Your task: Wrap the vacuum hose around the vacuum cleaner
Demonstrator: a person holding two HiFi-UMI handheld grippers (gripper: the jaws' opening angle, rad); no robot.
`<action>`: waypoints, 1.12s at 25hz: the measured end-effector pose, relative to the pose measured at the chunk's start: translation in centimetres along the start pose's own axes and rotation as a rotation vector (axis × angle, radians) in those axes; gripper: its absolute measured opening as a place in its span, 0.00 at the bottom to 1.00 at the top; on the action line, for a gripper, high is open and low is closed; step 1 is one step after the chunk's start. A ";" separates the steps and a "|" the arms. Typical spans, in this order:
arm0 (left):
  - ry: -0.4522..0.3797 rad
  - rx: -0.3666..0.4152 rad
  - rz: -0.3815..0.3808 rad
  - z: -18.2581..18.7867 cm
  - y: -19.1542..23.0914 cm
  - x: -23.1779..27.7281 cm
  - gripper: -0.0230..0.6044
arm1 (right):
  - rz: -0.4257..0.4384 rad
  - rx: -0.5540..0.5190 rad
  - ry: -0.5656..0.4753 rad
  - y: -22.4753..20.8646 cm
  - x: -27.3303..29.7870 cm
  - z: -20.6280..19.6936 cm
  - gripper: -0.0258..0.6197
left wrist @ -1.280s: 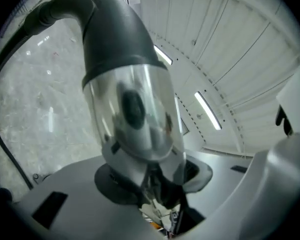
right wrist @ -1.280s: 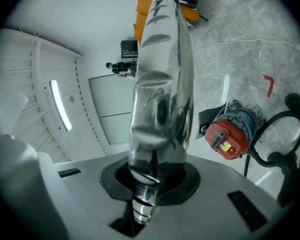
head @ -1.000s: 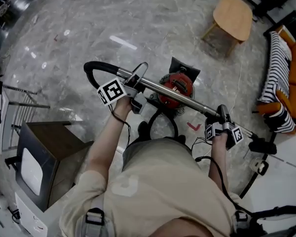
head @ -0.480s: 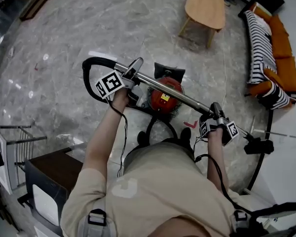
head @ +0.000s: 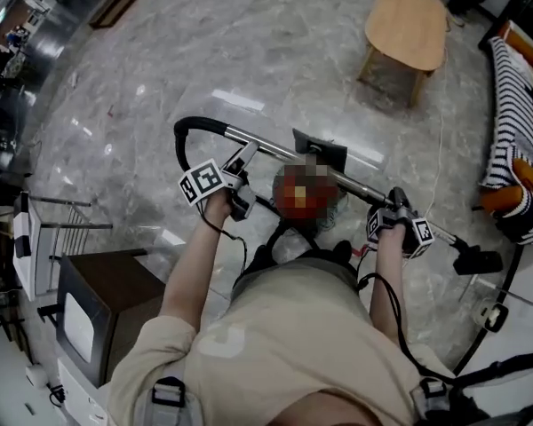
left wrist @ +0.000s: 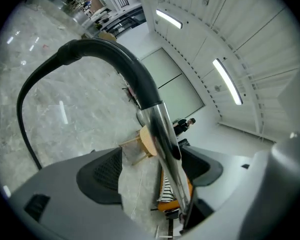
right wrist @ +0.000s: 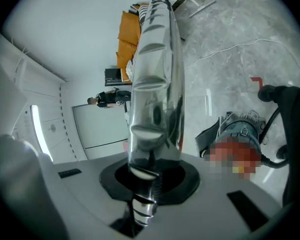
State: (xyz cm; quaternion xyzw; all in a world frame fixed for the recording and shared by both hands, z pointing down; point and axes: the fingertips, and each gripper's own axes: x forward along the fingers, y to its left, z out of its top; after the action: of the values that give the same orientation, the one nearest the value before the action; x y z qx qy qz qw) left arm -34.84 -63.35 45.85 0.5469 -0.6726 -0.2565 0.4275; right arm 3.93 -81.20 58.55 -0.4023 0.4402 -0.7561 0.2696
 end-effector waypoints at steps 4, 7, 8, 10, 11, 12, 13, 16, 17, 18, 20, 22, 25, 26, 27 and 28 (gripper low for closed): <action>-0.069 0.003 0.127 -2.7 1.9 -3.7 0.61 | 0.000 -0.010 0.046 1.8 4.5 2.0 0.13; -0.131 -0.119 0.185 -3.7 5.0 -7.6 0.61 | -0.003 -0.019 0.078 2.6 7.2 0.8 0.13; -0.117 -0.127 0.196 -4.3 5.8 -8.4 0.61 | -0.004 -0.024 0.083 2.9 8.0 0.3 0.13; -0.054 -0.093 0.210 -5.2 7.1 -9.1 0.61 | -0.004 -0.038 0.079 3.7 9.6 -0.9 0.13; -0.021 -0.072 0.211 -5.4 7.7 -9.1 0.61 | -0.003 -0.046 0.070 4.0 10.4 -1.6 0.13; 0.009 -0.058 0.205 -5.3 8.5 -9.0 0.61 | -0.001 -0.057 0.058 4.3 11.2 -2.3 0.13; 0.035 -0.050 0.192 -5.0 9.3 -8.7 0.61 | 0.001 -0.070 0.042 4.5 11.9 -3.0 0.13; 0.116 -0.006 0.138 -2.7 12.6 -7.1 0.61 | 0.011 -0.096 -0.014 4.5 14.2 -5.5 0.13; 0.153 0.020 0.123 -1.5 13.7 -6.6 0.61 | 0.013 -0.094 -0.040 4.3 14.7 -6.3 0.13; 0.194 0.043 0.111 -0.5 14.7 -6.3 0.61 | 0.015 -0.091 -0.071 4.1 15.1 -6.9 0.13; 0.283 0.054 0.094 0.2 16.6 -6.1 0.61 | 0.023 -0.095 -0.142 4.4 15.8 -7.5 0.13; 0.372 0.029 0.099 -1.3 18.5 -6.4 0.61 | 0.027 -0.102 -0.201 5.2 16.5 -7.3 0.13; 0.498 0.018 0.133 -5.8 20.9 -7.0 0.61 | 0.039 -0.093 -0.246 5.4 17.7 -6.1 0.13; 0.536 0.024 0.144 -7.4 21.4 -6.9 0.61 | 0.048 -0.086 -0.257 5.2 18.2 -5.2 0.13; 0.574 0.031 0.152 -9.1 21.6 -6.6 0.61 | 0.055 -0.080 -0.270 4.8 18.5 -3.9 0.13; 0.610 0.038 0.156 -10.7 21.5 -6.1 0.61 | 0.058 -0.073 -0.285 4.3 18.7 -2.5 0.13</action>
State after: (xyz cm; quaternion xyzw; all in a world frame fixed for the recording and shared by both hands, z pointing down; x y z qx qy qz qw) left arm -36.54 -50.37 66.94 0.5533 -0.5579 -0.0347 0.6175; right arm -7.89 -96.37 60.99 -0.5024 0.4362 -0.6665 0.3364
